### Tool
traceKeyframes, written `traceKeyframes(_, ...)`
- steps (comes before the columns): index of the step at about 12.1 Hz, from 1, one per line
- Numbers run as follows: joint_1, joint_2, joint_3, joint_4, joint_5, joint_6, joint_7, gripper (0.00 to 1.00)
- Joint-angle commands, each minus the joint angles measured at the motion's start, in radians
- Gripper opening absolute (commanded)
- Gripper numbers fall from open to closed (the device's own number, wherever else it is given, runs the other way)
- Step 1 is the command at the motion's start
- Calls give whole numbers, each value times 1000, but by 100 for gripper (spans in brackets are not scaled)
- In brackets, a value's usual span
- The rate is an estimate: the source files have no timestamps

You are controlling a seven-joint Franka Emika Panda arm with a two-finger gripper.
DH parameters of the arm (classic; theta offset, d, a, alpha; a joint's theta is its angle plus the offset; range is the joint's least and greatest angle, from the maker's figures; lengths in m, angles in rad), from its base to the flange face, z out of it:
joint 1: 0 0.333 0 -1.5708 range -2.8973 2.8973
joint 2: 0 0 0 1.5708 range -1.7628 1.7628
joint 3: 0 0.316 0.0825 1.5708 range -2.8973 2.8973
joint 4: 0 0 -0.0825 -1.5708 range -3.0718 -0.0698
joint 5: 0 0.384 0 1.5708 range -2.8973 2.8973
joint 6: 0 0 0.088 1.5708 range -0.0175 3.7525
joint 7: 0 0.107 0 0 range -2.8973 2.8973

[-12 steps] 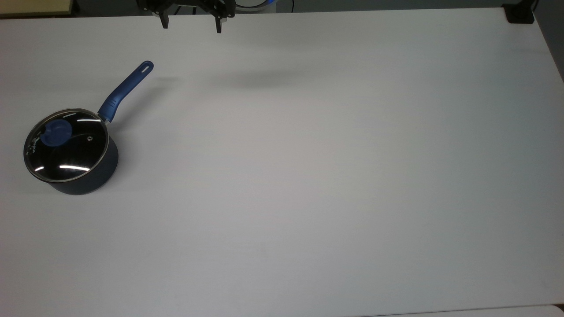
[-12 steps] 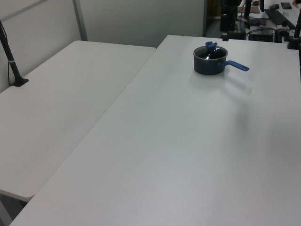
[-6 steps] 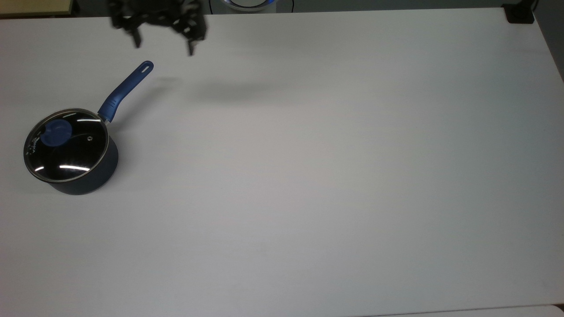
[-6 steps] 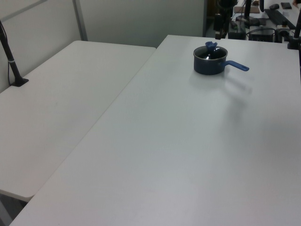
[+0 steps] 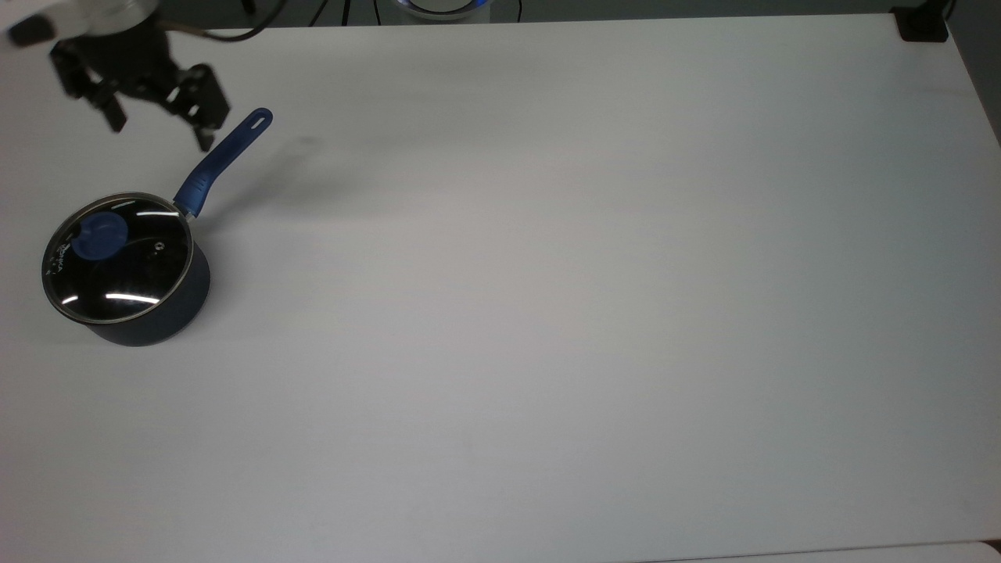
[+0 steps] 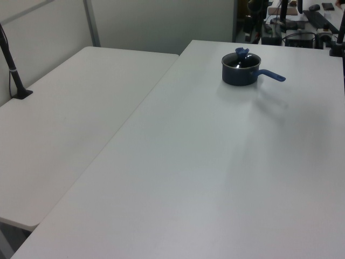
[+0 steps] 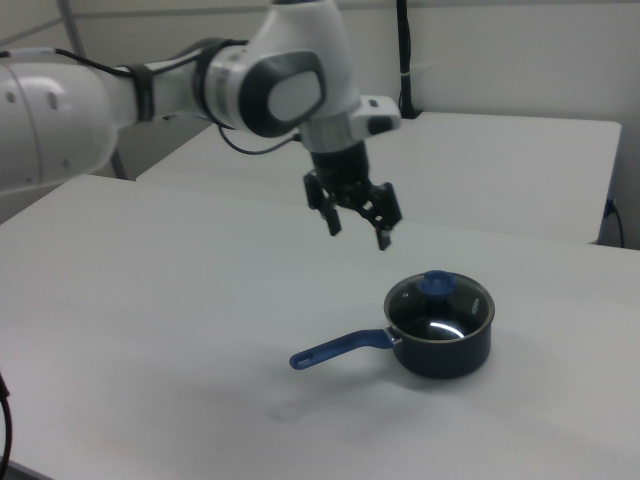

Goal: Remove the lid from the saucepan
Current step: 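Lower the open gripper over the blue knob of the glass lid, then close the gripper on the blue knob of the lid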

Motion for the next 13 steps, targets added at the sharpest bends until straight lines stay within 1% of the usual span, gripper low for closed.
traceKeyframes(1, -62, 97, 0, 81, 57, 78, -91, 100)
traceKeyframes(3, -98, 146, 0, 84, 66, 152, -97, 100)
traceKeyframes(4, -117, 163, 2, 84, 68, 189, -123, 100)
traceKeyframes(6, -123, 199, 2, 84, 80, 241, -154, 100)
traceKeyframes(8, -123, 219, 11, 84, 81, 264, -153, 100)
traceKeyframes(10, -122, 239, 12, 84, 100, 298, -148, 99)
traceKeyframes(12, -122, 256, 12, 84, 136, 328, -140, 95)
traceKeyframes(13, -122, 259, 12, 84, 141, 345, -140, 90)
